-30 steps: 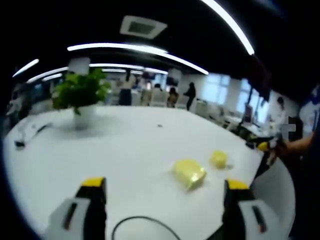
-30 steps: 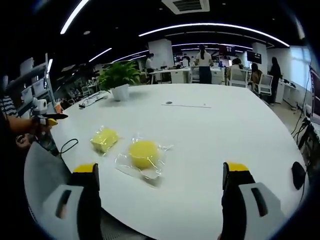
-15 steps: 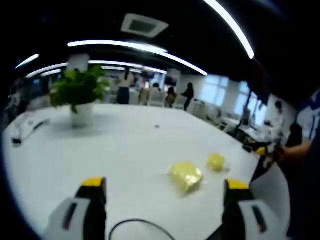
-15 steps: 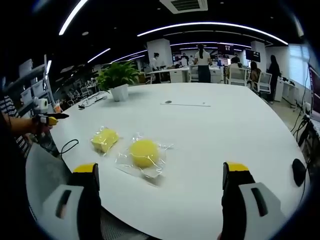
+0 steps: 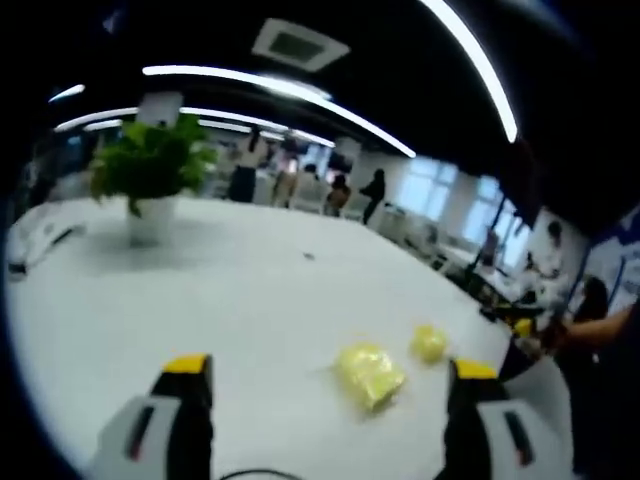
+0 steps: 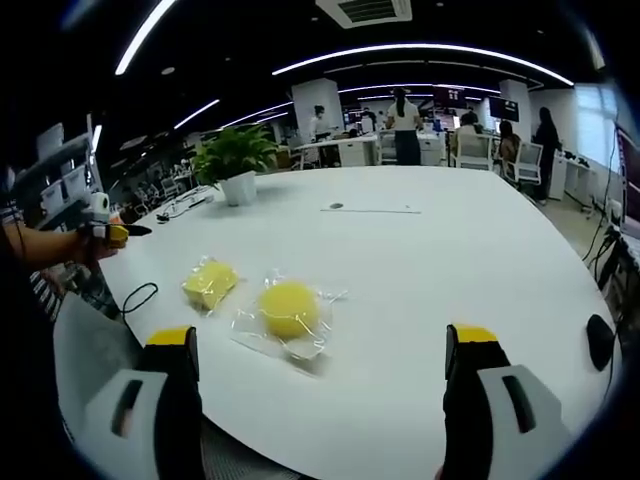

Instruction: Compare the silicone blocks by pressing each to a similar depth, holding the contact briefly, and releasing to observe deformation and rebound differences across the visible hardness samples.

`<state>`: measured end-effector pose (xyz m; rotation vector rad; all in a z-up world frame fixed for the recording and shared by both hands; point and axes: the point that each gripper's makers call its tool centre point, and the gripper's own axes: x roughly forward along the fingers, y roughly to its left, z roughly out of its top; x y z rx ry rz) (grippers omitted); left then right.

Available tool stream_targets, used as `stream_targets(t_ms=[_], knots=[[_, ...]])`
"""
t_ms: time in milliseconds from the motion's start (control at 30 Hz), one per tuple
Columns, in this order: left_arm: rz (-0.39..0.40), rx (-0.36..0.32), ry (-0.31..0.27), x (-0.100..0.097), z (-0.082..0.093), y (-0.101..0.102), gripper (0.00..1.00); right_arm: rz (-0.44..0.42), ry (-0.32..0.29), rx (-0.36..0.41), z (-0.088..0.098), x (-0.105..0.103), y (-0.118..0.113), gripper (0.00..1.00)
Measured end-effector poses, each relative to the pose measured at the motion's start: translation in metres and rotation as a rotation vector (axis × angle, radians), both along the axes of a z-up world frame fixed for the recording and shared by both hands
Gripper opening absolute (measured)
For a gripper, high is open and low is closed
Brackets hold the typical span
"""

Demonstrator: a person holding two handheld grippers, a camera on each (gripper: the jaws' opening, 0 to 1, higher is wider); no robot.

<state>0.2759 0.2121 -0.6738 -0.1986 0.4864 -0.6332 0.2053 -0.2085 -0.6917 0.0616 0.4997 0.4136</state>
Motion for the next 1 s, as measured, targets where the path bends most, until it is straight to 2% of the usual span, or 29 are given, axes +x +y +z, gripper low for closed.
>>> stream_targets(t_ms=[67,167,367,533,600,633,700,733,767,833,900,1000], knots=[[-0.002,0.004,0.014,0.006,-0.007,-0.003,1.00,0.000,0.000,0.006,0.001,0.000,0.001,0.96],[-0.010,-0.038,0.072,0.017,-0.020,-0.014,1.00,0.005,0.001,0.012,0.001,-0.001,0.002,0.96],[-0.014,-0.088,0.139,0.041,-0.044,-0.030,0.91,0.001,0.012,0.030,-0.004,-0.005,0.004,0.96],[-0.042,-0.097,0.220,0.051,-0.070,-0.040,0.79,0.003,0.014,0.040,-0.004,-0.007,0.005,0.96],[-0.050,-0.145,0.281,0.051,-0.077,-0.046,0.70,0.005,0.014,0.038,-0.003,-0.008,0.004,0.96],[-0.044,-0.193,0.315,0.052,-0.080,-0.050,0.67,0.004,0.008,0.042,-0.002,-0.007,0.004,0.96],[-0.024,-0.243,0.348,0.056,-0.084,-0.052,0.60,-0.001,0.005,0.049,0.000,-0.007,0.003,0.96],[-0.025,-0.290,0.395,0.055,-0.086,-0.056,0.55,-0.001,0.004,0.050,0.000,-0.007,0.003,0.96],[-0.025,-0.309,0.416,0.054,-0.088,-0.058,0.49,0.000,0.006,0.050,-0.001,-0.007,0.004,0.96],[-0.018,-0.293,0.406,0.059,-0.097,-0.057,0.44,0.004,0.013,0.052,-0.002,-0.008,0.005,0.96],[-0.030,-0.330,0.453,0.054,-0.099,-0.064,0.37,0.009,0.020,0.052,-0.003,-0.008,0.005,0.96],[-0.026,-0.350,0.482,0.053,-0.104,-0.067,0.29,0.013,0.027,0.049,-0.004,-0.008,0.005,0.96]])
